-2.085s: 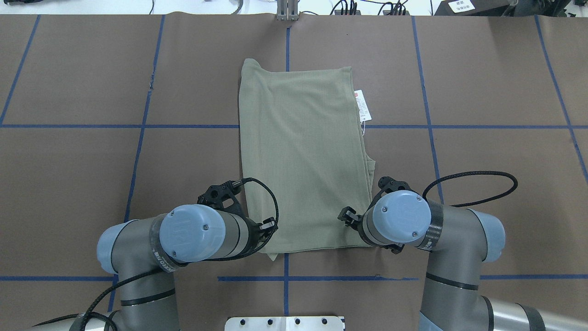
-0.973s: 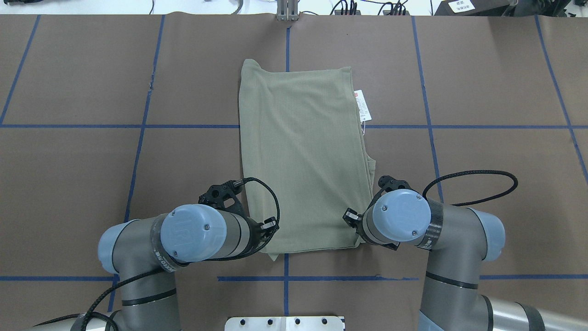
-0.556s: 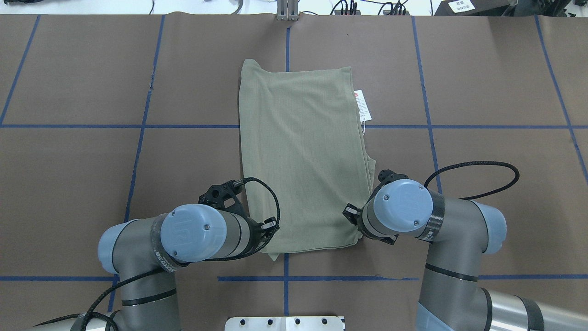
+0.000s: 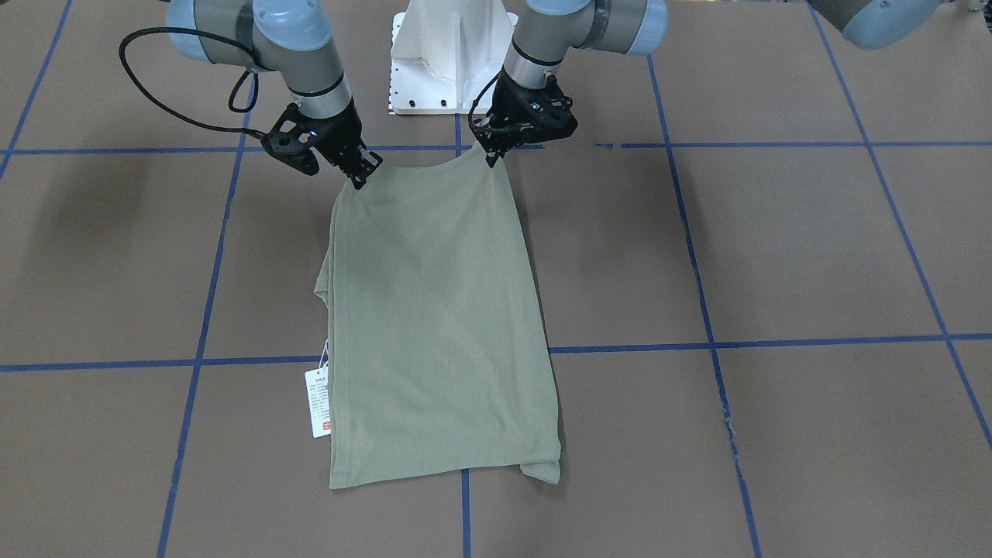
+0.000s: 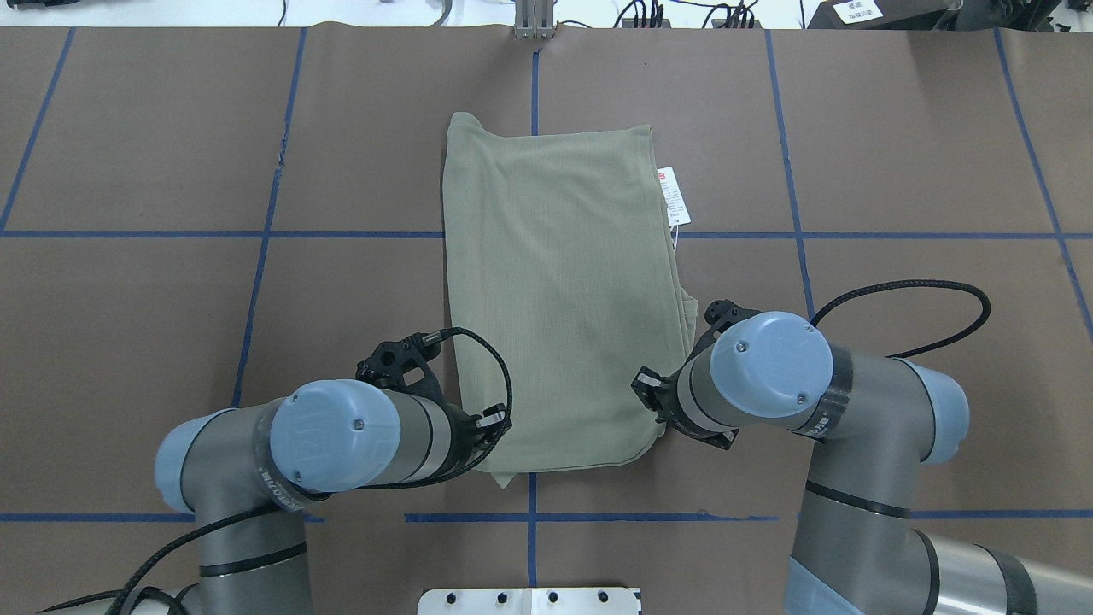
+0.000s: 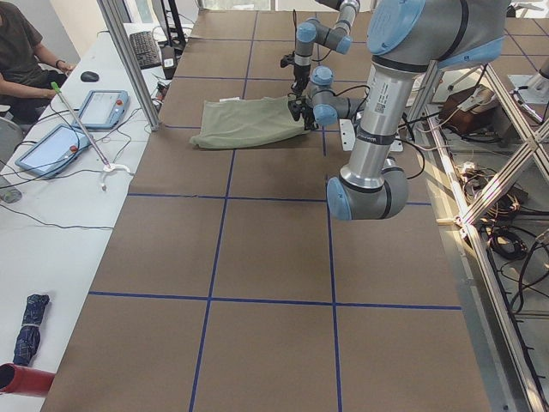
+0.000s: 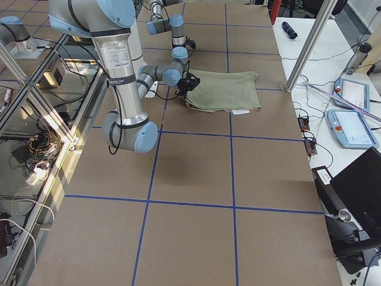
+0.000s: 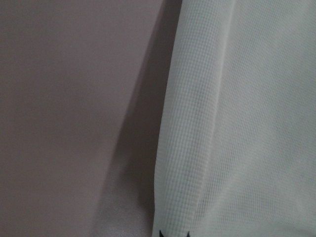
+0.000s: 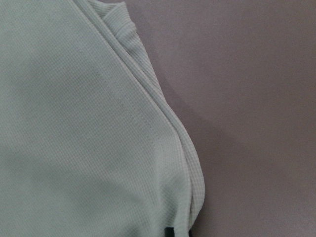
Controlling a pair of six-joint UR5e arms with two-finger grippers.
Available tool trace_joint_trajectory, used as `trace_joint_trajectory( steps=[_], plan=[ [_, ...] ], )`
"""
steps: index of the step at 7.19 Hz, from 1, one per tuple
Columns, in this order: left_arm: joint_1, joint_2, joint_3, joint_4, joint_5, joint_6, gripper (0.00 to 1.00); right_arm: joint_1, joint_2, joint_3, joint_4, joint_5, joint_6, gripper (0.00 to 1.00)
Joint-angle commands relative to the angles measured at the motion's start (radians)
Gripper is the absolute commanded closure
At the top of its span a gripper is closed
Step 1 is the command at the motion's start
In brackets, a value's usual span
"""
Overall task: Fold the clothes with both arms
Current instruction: 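Lift the near end with both grippers and fold it toward the tag end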
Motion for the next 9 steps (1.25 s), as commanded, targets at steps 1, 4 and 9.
trace_joint_trajectory(
  steps=[1,4,9],
  plan=[
    [0.013,0.030,-0.147,0.122,0.001,0.009,1.00,-0.011,-0.014,0.084,-0.005,0.061,0.002,1.00],
    [0.074,0.030,-0.270,0.259,0.001,0.009,1.00,-0.070,-0.065,0.206,-0.007,0.144,0.003,1.00],
    [-0.094,0.005,-0.243,0.245,-0.018,0.100,1.00,0.138,0.040,0.087,0.007,0.134,-0.041,1.00]
  ],
)
